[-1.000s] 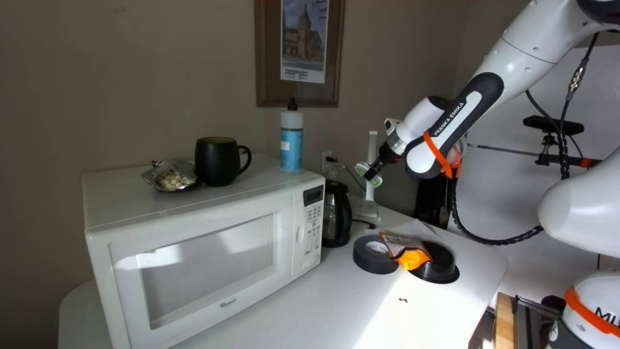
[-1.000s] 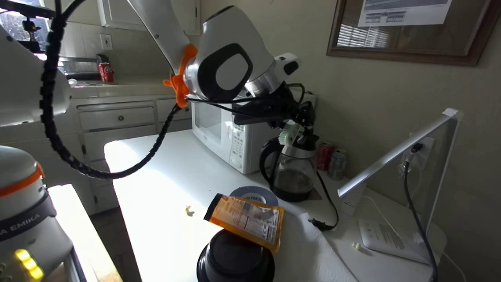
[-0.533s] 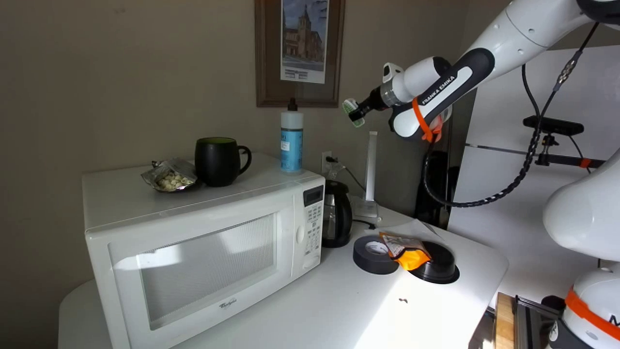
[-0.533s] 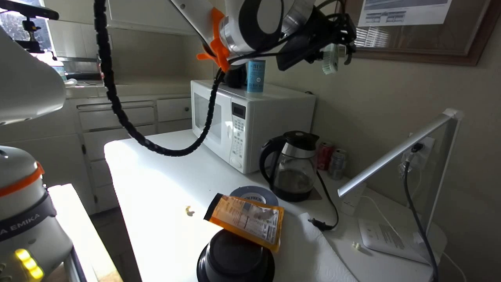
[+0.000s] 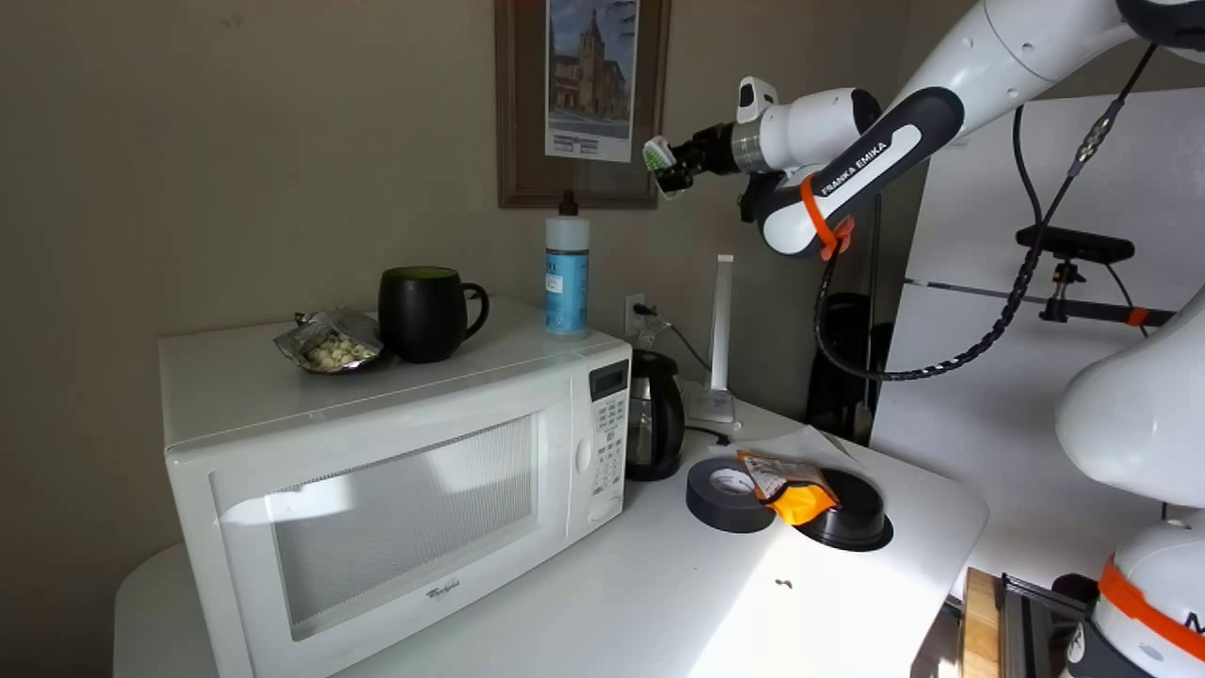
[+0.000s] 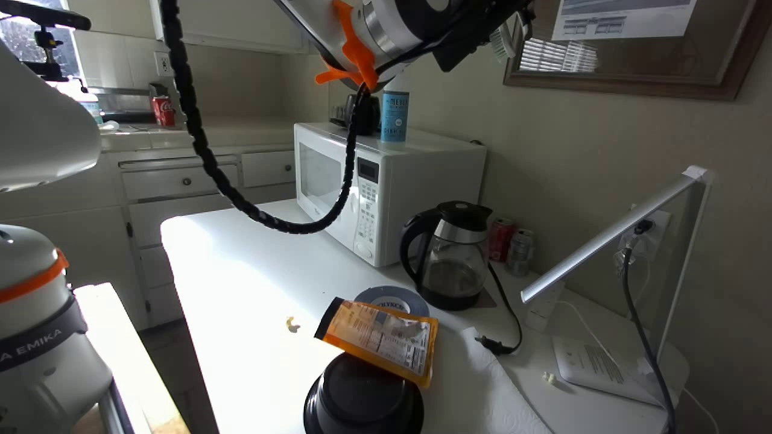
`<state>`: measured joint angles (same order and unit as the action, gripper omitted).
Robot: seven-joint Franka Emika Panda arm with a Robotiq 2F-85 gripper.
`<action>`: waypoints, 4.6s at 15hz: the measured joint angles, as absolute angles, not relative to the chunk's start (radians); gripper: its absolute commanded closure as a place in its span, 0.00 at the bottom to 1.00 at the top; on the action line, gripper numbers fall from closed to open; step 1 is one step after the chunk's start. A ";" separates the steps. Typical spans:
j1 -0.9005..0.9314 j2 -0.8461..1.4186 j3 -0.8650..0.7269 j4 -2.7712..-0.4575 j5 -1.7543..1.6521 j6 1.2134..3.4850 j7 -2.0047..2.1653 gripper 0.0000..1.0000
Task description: Put the brush in the mug.
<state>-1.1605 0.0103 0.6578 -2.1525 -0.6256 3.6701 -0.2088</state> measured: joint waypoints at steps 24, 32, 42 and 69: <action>-0.842 0.418 0.764 -1.281 -1.096 3.937 0.166 0.38; -0.497 0.384 0.413 -1.235 -0.750 3.965 0.249 0.63; -0.338 0.283 0.559 -1.355 -0.246 3.956 0.271 0.63; -0.332 0.112 0.788 -2.018 -0.077 3.916 1.017 0.63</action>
